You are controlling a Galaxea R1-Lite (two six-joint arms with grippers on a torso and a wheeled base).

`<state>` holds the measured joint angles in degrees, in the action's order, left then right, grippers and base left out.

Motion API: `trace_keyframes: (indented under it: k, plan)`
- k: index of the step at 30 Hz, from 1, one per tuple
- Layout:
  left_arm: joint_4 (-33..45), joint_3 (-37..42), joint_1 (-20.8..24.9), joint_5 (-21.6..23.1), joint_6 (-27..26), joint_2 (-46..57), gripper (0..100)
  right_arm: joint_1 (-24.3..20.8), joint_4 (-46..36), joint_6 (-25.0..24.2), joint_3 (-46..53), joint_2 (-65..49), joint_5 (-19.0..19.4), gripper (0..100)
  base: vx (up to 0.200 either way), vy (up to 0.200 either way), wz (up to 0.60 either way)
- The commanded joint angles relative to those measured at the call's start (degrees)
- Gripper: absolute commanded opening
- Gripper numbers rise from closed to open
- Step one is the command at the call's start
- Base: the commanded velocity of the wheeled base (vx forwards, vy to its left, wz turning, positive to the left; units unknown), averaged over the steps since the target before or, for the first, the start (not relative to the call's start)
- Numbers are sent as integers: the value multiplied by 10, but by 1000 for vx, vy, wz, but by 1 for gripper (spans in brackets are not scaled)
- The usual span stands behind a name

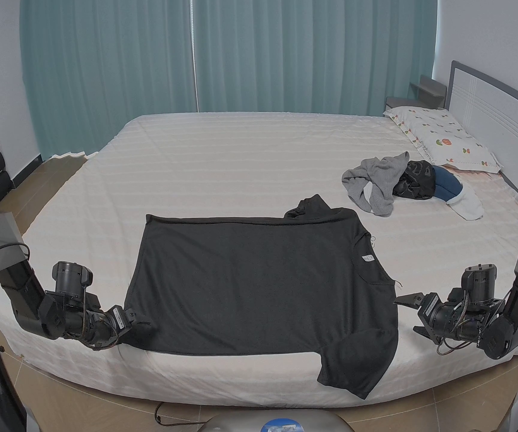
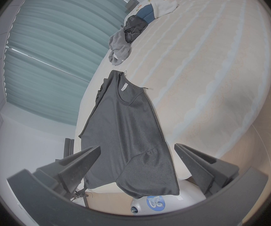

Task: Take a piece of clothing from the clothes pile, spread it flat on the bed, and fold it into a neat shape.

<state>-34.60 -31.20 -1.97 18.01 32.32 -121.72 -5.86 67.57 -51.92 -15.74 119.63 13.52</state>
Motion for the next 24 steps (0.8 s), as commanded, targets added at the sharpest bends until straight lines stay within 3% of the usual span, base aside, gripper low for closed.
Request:
trace_keyframes:
  k: [1, 2, 3, 10, 20, 24]
  plan:
    - [0, -4, 2, -1, 0, -9, 100, 0, 0, 0, -1, 4, 0, 100, 0, 0, 0]
    - [0, -4, 2, -2, 0, -9, 100, 0, 0, 0, 0, 4, 0, 100, 0, 0, 0]
    - [1, -3, 2, -3, 1, -8, 0, 0, 0, 0, 0, 4, -1, 100, 0, 0, 0]
    - [4, 10, -6, -21, 6, -1, 0, 2, -1, 13, 8, 4, -2, 100, 0, 0, 0]
    - [6, 22, -7, -23, 6, 16, 0, 9, 0, 82, 16, 44, -2, 100, 0, 0, 0]
    - [6, 28, -6, -22, 7, 25, 0, 3, 0, 88, -3, 64, 2, 100, 0, 0, 0]
